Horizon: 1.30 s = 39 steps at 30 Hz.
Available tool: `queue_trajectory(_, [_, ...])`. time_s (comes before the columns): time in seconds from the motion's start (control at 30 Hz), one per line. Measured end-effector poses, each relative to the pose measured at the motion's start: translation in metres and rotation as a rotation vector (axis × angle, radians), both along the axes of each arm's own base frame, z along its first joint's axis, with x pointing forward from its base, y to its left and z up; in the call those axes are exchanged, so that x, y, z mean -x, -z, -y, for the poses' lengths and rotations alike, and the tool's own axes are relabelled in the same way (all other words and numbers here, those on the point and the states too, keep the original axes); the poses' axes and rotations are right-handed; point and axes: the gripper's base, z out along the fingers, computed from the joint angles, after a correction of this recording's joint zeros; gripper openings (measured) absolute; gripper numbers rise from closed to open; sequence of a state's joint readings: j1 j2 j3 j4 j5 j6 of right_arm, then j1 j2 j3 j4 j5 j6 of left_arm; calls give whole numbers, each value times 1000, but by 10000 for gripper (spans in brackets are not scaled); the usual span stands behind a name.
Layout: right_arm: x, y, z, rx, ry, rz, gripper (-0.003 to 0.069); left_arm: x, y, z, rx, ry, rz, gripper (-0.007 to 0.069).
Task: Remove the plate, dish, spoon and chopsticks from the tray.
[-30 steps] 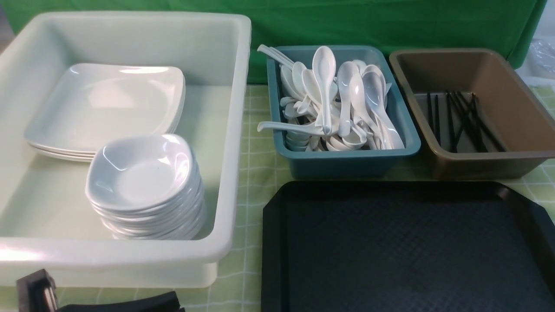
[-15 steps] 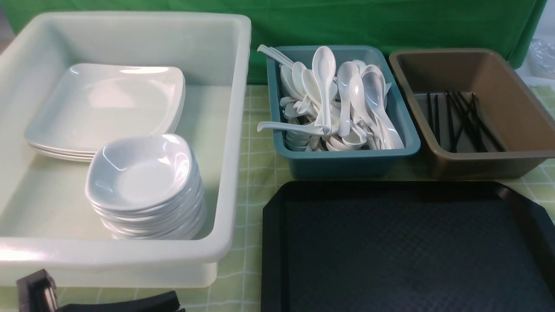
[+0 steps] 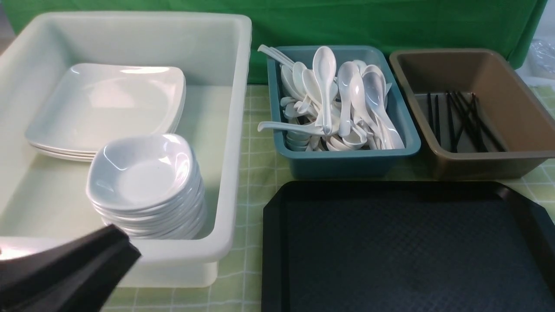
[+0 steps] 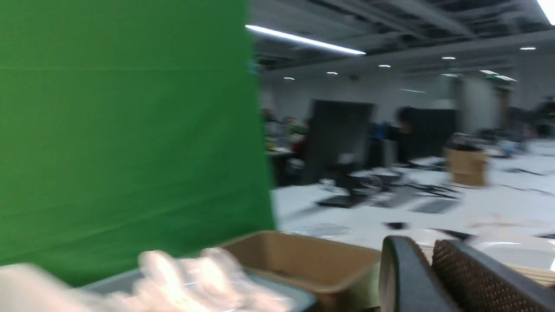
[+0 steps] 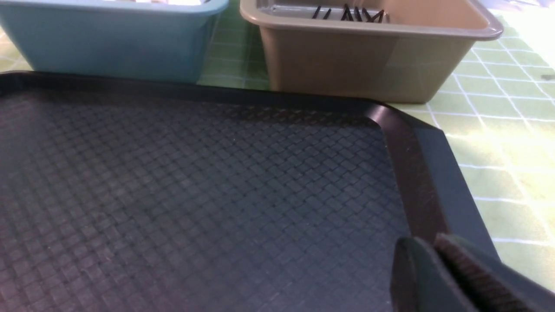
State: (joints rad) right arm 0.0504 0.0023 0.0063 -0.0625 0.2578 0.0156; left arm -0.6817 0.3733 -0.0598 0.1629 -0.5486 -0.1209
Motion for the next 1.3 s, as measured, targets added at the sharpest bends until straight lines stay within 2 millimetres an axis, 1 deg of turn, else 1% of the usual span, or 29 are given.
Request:
queue_trajectory(0.1, [0,0,0,-1,0,1,104,-6,13,-16,15,-180,-84,105])
queue_trajectory(0.17, [0,0,0,-1,0,1,108,-7,23,-28,31,-303,-143,83])
queue_trajectory(0.2, [0,0,0,-1,0,1,108,-6,24,-29,37,-314,-143,79])
queue_trajectory(0.23, [0,0,0,-1,0,1,110,-5,26,-34,40,-374,-153,64])
queue_trajectory(0.27, [0,0,0,-1,0,1,113,-2,29,-42,49,-466,-163,34])
queue_trajectory(0.3, [0,0,0,-1,0,1,114,-3,30,-43,46,-478,-170,31])
queue_trajectory(0.33, [0,0,0,-2,0,1,120,1,33,-49,51,-566,-189,20])
queue_trajectory(0.37, [0,0,0,-2,0,1,121,1,34,-50,51,-582,-192,20])
queue_trajectory(0.4, [0,0,0,-2,0,1,126,4,38,-55,51,-642,-219,20])
queue_trajectory(0.5, [0,0,0,-2,0,1,133,5,46,-59,14,-722,-292,19])
queue_trajectory(0.6, [0,0,0,-3,0,0,141,6,54,-62,-40,-761,-365,19])
queue_trajectory(0.63, [0,0,0,-4,0,0,143,6,61,-63,-80,-779,-428,19])
queue_trajectory(0.7, [0,0,0,-4,0,0,146,7,66,-63,-112,-787,-481,19])
queue_trajectory(0.83, [0,0,0,-4,0,0,160,7,68,-64,-118,-789,-497,19])
queue_trajectory(1.03, [0,0,0,-4,0,0,165,7,67,-61,-76,-759,-504,19])
queue_trajectory(1.3, [0,0,0,-4,0,0,181,7,67,-58,-119,-730,-482,19])
